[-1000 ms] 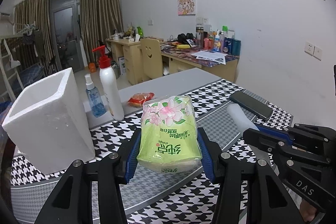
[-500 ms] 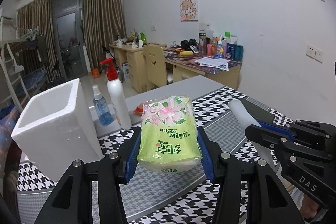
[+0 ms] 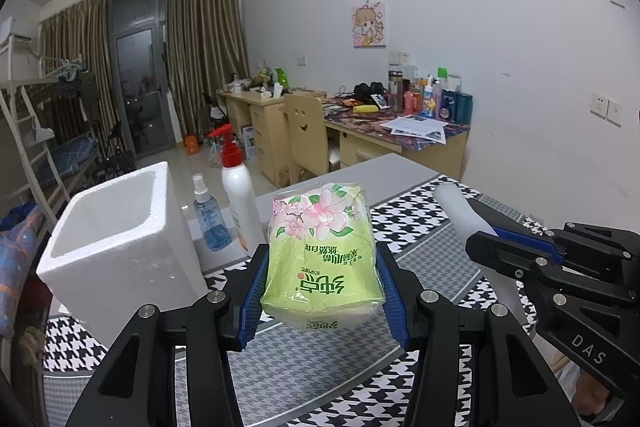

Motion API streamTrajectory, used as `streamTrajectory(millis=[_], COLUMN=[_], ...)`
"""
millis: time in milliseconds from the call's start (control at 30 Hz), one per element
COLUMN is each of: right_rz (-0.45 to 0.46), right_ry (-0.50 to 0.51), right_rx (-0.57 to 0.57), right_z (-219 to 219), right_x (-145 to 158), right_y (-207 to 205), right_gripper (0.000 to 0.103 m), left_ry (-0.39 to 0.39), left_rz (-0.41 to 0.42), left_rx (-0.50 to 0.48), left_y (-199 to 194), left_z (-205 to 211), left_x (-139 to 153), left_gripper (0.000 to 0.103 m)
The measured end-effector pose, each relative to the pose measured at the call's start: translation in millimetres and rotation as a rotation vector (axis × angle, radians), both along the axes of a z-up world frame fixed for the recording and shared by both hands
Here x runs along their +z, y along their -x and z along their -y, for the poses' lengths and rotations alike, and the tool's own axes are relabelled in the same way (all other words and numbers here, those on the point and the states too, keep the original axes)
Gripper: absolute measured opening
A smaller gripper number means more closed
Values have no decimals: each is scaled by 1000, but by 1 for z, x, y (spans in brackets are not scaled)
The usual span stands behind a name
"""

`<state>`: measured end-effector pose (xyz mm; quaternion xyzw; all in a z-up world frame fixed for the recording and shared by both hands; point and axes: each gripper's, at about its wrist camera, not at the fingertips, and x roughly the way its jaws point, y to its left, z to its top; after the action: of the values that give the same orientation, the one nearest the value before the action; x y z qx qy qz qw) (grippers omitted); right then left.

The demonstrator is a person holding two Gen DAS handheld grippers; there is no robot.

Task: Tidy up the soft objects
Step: 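Carry the tissue pack and the foam roller up toward the white foam box with both tools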

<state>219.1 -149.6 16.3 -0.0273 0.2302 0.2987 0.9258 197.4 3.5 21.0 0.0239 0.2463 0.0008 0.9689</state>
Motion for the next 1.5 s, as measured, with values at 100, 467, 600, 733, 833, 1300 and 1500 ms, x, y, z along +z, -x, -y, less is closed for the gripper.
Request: streamTrajectory(millis=[100,467,600,733,833,1300,1500], right_rz=[-3,16,19,19,20,27,35], right_ry=[-1,-19,-22,-26,-25,-35,-30], right_rx=[7,41,57,71,84,152,183], right_z=[-4,-20,-27,-33,-39,-66,-83], right_x=[3,20,25,29,31,46,52], right_y=[-3,-9,-12,-15,-17,-23,-24], right_gripper=[12,12,12,12,12,12,12], left_ry=[0,-16,-17,-24,-27,-47,-51], left_rz=[11,41,49,58,62,87,89], left_rx=[12,58,81,106,126,204,231], left_y=[1,2,2,4,4,5,2], left_z=[-5,-24,-31,-38,-43,-70,-83], left_x=[3,18,23,27,29,42,47], left_gripper=[53,53,53,53,53,53,53])
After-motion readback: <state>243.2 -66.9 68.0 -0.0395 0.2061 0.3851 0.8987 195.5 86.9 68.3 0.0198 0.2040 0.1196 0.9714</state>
